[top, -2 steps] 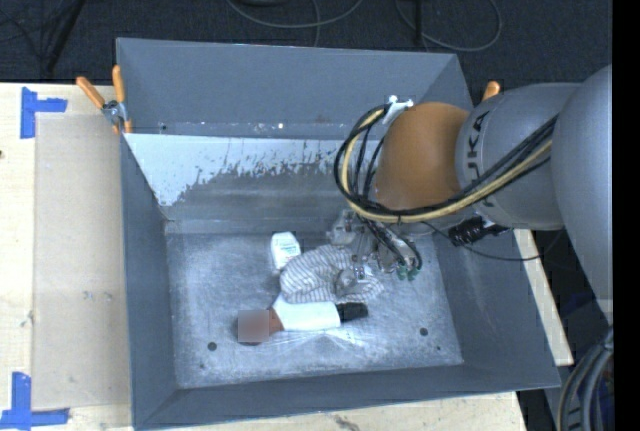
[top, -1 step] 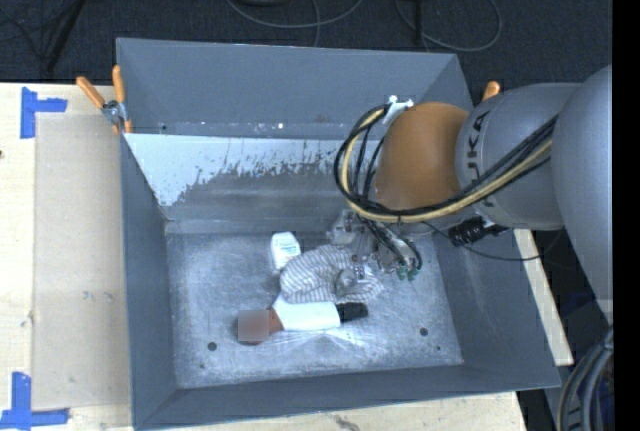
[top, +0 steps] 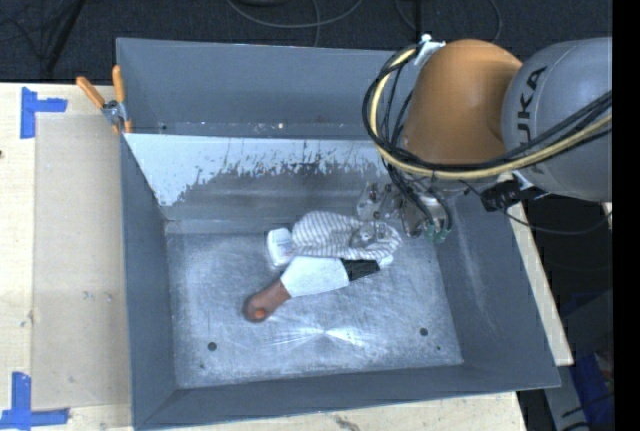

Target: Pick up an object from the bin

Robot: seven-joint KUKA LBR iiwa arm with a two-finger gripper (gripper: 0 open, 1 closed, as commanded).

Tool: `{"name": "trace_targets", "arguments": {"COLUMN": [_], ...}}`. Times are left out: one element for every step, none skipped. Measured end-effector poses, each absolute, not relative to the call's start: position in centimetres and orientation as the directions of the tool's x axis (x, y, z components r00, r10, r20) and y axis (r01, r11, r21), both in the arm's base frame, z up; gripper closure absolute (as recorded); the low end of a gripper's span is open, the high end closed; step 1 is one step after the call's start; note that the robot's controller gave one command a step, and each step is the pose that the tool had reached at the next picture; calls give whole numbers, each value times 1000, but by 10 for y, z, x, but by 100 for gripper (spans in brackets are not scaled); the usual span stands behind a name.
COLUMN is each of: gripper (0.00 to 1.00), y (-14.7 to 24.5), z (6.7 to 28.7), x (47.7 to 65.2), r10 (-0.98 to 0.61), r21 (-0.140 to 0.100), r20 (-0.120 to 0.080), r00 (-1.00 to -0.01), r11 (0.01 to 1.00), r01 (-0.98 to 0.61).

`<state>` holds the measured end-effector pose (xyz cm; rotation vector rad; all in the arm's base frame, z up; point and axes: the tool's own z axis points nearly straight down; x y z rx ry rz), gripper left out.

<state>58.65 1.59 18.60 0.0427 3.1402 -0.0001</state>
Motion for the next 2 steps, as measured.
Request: {"name": "trace_targets", "arguments": {"gripper": [0,0], "y": [16,16], "z": [186,186], "x": [586,586], "r10": [27,27], "r21": [0,0], "r20": [-1,-1], "r00": [-1000,-1000], "r11": [1000,1000], "r01": [27,27]}}
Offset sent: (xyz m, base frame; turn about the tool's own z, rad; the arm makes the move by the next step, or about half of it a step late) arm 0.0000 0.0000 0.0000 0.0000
